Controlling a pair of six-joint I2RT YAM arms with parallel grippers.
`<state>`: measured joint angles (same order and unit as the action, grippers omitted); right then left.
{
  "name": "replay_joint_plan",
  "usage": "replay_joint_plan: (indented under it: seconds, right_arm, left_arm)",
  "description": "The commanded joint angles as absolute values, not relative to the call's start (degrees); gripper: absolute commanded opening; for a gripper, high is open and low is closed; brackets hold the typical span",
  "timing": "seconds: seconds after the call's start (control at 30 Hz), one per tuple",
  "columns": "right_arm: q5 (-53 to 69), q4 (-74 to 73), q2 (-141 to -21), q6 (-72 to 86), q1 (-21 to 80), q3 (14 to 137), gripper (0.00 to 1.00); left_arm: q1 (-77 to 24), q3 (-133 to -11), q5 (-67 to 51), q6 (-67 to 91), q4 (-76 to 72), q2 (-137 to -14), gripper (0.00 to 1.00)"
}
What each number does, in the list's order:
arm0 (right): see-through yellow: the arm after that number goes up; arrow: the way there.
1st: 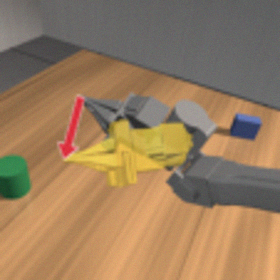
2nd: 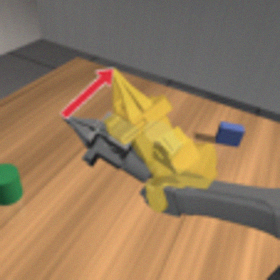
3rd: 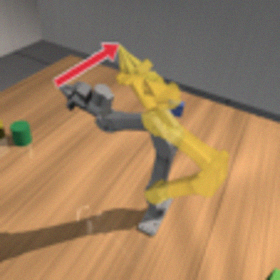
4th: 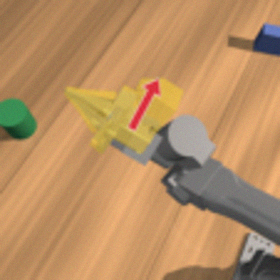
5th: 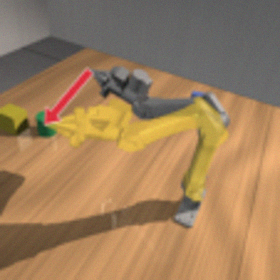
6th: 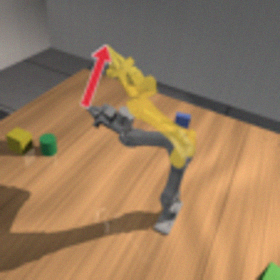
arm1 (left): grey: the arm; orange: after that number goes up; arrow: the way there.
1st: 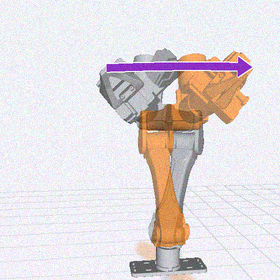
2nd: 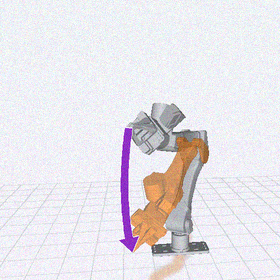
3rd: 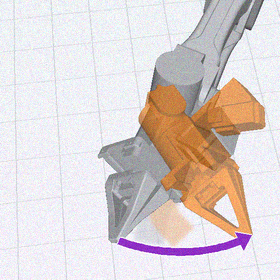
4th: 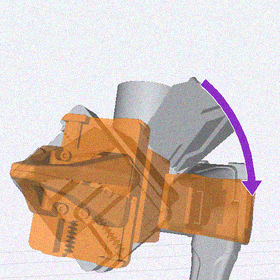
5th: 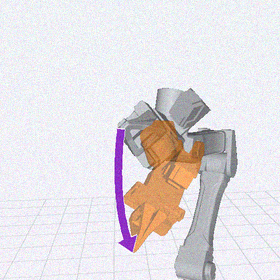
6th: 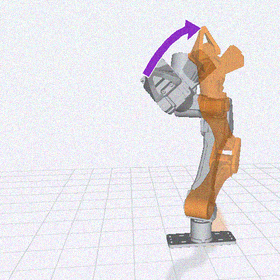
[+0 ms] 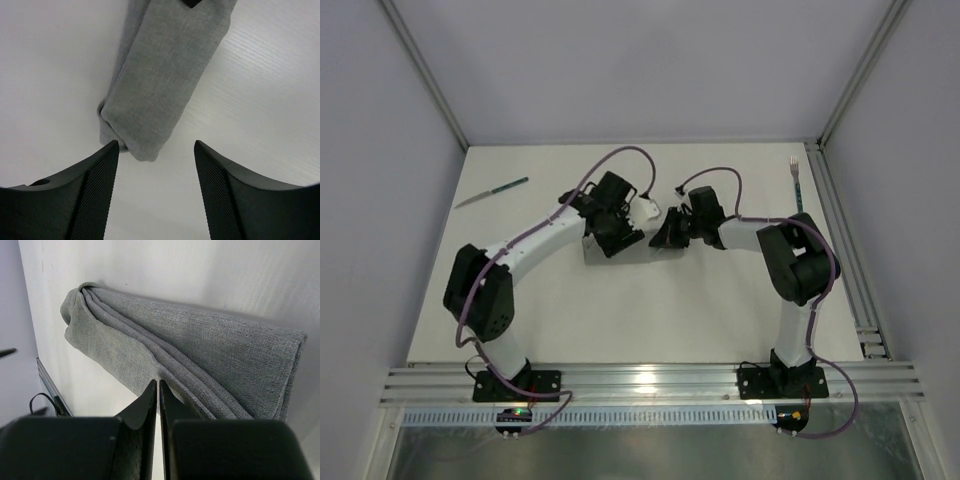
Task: Fold the napkin into a case and place the utensils inside
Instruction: Smooth out the smaller rectangle-folded napkin at the center of the board, then pick up the smaller rectangle-folded napkin from the center of the board.
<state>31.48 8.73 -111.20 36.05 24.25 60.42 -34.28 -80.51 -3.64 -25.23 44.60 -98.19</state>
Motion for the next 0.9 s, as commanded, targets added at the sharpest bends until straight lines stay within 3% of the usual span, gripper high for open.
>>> replay_joint_plan:
  seconds: [0.0, 0.23, 0.43, 0.6, 0.73, 0.87]
  right_arm:
    - [32.8, 11.6, -111.2, 38.8, 23.6, 59.4, 0.08]
    - [33.4, 13.5, -111.3, 41.1, 23.3, 58.4, 0.08]
    - [33.0, 13.2, -111.0, 40.6, 23.4, 57.8, 0.08]
    - [33.4, 13.0, -111.4, 40.3, 23.3, 58.1, 0.08]
    - [33.4, 13.2, -111.4, 40.5, 23.4, 58.0, 0.08]
    - [34.0, 13.6, -111.1, 40.6, 23.3, 58.0, 0.09]
  left_arm:
    - [-40.8, -76.1, 8.3, -31.5, 39.0, -101.4, 0.66]
    - [-46.5, -73.0, 18.6, -38.3, 23.2, -106.8, 0.67]
    - [-48.0, -72.6, 14.1, -37.5, 26.9, -110.6, 0.66]
    - [-48.1, -71.7, 19.6, -39.0, 24.0, -114.0, 0.65]
    - [-48.2, -71.2, 22.0, -39.8, 21.6, -114.7, 0.57]
    - [-48.2, -70.1, 22.8, -41.4, 20.0, -115.2, 0.33]
